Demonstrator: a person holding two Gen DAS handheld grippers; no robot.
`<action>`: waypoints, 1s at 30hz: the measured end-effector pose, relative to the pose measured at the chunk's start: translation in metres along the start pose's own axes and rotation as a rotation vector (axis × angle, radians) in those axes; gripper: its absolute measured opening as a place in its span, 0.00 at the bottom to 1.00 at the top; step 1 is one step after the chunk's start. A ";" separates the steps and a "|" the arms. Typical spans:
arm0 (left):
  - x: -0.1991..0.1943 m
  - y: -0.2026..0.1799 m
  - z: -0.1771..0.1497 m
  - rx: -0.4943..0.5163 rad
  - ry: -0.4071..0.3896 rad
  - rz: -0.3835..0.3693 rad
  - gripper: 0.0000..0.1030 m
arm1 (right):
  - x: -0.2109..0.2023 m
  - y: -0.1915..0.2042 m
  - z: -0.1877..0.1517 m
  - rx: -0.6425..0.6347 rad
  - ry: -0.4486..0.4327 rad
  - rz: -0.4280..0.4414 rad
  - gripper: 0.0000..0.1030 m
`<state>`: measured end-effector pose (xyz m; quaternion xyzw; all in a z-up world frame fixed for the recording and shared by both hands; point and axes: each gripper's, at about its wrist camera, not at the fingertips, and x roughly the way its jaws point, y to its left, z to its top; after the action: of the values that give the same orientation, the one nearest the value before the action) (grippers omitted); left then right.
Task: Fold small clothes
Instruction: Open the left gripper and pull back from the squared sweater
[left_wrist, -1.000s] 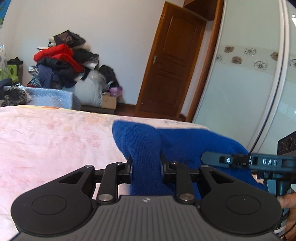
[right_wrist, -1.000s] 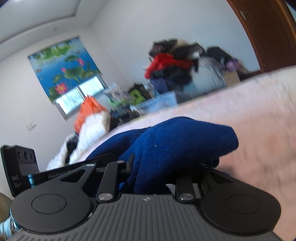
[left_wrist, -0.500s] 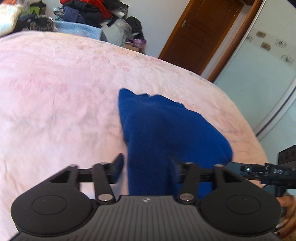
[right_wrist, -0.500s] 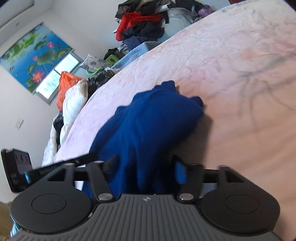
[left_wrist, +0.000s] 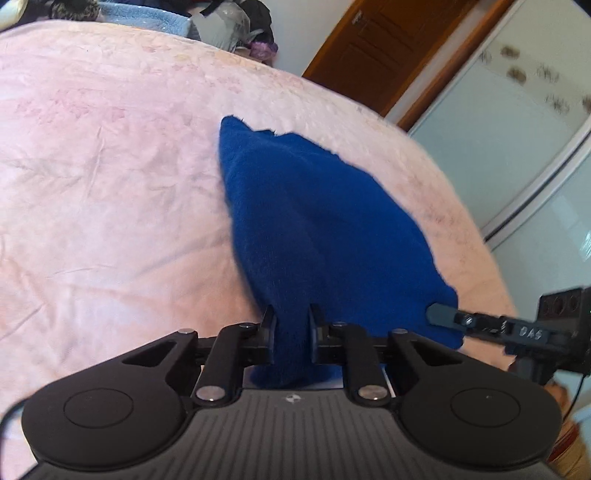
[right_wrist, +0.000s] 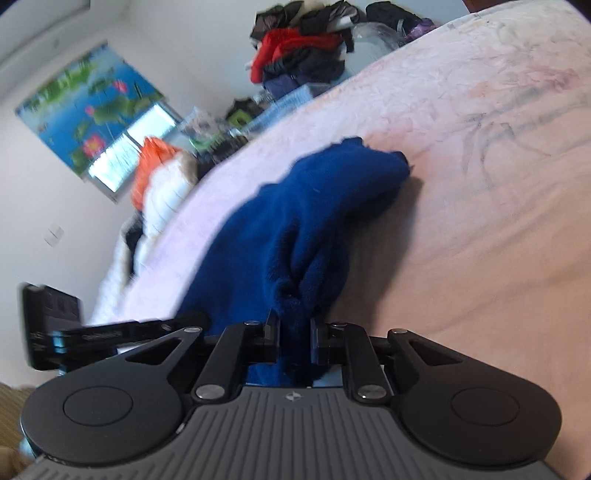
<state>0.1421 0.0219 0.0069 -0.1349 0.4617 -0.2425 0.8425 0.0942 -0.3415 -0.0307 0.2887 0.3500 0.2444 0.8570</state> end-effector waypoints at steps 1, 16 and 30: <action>0.000 0.000 -0.004 0.010 -0.001 0.034 0.16 | -0.004 0.001 -0.002 0.003 0.002 0.006 0.18; -0.008 -0.055 -0.056 0.207 -0.145 0.283 0.50 | 0.014 0.079 -0.064 -0.470 -0.040 -0.442 0.32; -0.001 -0.068 -0.075 0.230 -0.154 0.347 0.59 | 0.006 0.086 -0.086 -0.394 -0.107 -0.486 0.47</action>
<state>0.0591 -0.0350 -0.0023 0.0254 0.3814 -0.1337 0.9143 0.0153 -0.2488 -0.0266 0.0376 0.3092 0.0797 0.9469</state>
